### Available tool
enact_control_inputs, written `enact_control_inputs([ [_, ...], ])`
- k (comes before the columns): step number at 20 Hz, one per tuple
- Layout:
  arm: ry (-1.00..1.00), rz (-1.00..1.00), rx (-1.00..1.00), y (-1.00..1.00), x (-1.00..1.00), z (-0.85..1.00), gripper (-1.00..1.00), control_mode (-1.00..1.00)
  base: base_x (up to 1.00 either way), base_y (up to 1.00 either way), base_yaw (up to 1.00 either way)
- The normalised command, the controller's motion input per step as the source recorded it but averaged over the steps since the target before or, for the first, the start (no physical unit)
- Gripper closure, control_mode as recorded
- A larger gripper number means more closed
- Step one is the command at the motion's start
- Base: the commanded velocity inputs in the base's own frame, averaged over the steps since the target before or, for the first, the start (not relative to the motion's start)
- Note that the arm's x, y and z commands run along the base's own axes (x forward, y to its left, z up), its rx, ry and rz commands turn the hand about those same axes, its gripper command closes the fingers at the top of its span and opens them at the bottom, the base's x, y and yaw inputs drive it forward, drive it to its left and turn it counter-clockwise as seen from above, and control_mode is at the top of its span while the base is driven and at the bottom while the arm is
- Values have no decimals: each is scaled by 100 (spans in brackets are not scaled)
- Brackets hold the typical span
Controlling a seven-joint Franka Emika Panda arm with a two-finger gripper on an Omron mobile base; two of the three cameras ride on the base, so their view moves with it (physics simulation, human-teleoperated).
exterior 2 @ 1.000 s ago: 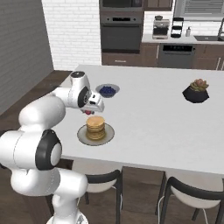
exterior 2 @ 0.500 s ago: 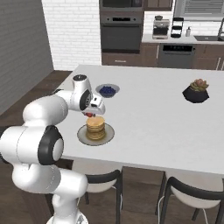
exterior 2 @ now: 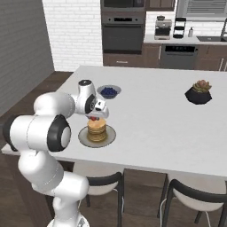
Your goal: Take the strawberry from the fridge and place it on top of the pancake, located on the dining counter.
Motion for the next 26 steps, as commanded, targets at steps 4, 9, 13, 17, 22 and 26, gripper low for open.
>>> enact_control_inputs([
  [4, 0, 0, 0, -2, 8, -21, 100, -100, 0, 0, 0],
  [9, 0, 0, 0, -8, 1, -21, 100, -100, 0, 0, 0],
  [13, 0, 0, 0, -4, 1, -23, 100, -100, 0, 0, 0],
  [17, 0, 0, 0, -2, 0, -29, -100, -100, 0, 0, 0],
  [22, 0, 0, 0, -4, -18, -19, -100, -100, 0, 0, 0],
  [26, 0, 0, 0, -6, -29, -3, -100, -100, 0, 0, 0],
])
